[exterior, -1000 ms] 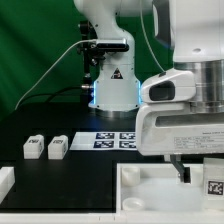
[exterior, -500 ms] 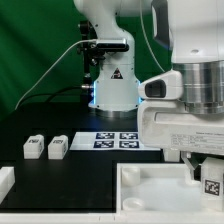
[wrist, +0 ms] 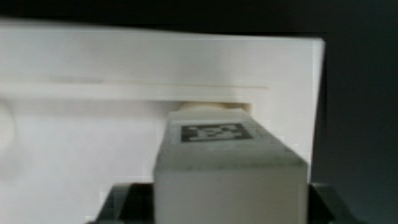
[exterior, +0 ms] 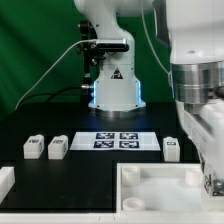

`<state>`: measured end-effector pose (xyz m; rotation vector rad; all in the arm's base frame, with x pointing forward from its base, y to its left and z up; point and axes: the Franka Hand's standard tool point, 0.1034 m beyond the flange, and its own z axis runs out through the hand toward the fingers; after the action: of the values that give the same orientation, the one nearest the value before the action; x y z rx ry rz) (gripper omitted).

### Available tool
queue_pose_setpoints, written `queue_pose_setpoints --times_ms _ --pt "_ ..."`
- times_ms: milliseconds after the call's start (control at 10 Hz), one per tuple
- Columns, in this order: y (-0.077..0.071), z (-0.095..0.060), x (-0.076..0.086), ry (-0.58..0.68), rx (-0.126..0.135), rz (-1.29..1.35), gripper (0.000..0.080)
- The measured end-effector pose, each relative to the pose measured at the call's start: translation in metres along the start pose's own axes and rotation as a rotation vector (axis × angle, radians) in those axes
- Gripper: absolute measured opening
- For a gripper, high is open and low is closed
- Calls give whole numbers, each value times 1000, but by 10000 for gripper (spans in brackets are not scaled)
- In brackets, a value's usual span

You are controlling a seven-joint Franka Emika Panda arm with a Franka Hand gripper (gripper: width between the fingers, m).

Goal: Assemble one leg

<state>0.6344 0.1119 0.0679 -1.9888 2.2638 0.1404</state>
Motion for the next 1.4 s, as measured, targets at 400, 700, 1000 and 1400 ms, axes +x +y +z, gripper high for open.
queue_pose_setpoints --times_ms 400,700,1000,1400 --pt "2 1 -4 -1 -3 114 400" --pt "3 1 -4 4 -13 -153 569" --pt "3 0 -4 -1 -28 -568 649" --pt "2 0 1 43 -84 -1210 649"
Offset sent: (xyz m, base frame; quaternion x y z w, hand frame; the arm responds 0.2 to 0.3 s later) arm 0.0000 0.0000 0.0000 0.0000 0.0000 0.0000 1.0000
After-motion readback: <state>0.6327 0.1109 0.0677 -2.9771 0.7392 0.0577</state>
